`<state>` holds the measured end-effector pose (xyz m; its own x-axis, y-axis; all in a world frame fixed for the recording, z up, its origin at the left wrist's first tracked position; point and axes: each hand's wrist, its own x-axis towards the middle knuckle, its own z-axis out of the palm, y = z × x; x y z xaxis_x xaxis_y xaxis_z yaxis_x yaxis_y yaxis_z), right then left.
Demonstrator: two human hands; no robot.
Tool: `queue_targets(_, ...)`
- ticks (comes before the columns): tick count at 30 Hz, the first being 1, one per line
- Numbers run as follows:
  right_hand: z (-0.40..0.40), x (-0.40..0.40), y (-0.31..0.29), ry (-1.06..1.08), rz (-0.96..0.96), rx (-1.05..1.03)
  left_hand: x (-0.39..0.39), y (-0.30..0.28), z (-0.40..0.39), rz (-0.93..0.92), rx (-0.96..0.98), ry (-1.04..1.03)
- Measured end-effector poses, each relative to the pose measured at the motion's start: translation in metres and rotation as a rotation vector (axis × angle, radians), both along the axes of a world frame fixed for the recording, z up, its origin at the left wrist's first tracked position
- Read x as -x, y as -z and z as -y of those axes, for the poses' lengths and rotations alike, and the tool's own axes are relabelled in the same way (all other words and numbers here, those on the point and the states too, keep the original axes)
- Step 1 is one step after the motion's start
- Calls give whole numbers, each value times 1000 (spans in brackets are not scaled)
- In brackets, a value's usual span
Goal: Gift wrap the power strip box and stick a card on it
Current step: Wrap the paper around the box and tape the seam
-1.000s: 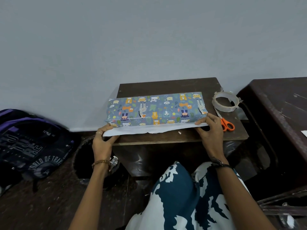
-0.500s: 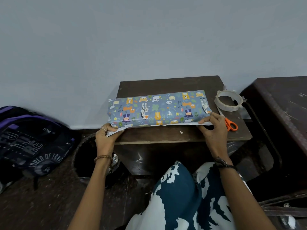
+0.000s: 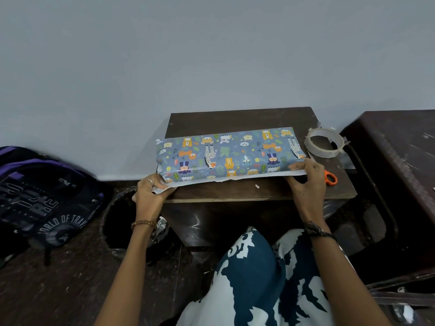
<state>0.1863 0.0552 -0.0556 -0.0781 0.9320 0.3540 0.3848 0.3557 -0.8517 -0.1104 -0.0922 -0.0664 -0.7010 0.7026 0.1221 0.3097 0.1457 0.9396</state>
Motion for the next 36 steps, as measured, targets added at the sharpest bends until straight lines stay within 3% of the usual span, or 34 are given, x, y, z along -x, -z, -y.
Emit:
queue_targets(8, 2, 1, 1, 35, 38, -38, -10, -7, 0, -100, 74, -16)
queue_targets(12, 10, 1, -5, 43, 82, -34, -26, -14, 5, -291, 191, -222)
queue_targets(15, 18, 4, -9, 101, 190, -56, -39, -26, 8, -389, 139, -234)
queue_targets(18, 24, 10, -7, 104, 394, -240, -53, -47, -6, -568, 50, -115)
queue_targets(21, 33, 25, -1, 23, 592, -382, -77, -69, -42, -735, 47, 156)
queue_targets(27, 42, 40, 4, -70, 684, -490, -109, -70, -111, -1077, 582, 607)
queue_targets(36, 39, 36, 5, -105, 608, -453, -100, -55, -113, -965, 647, 640)
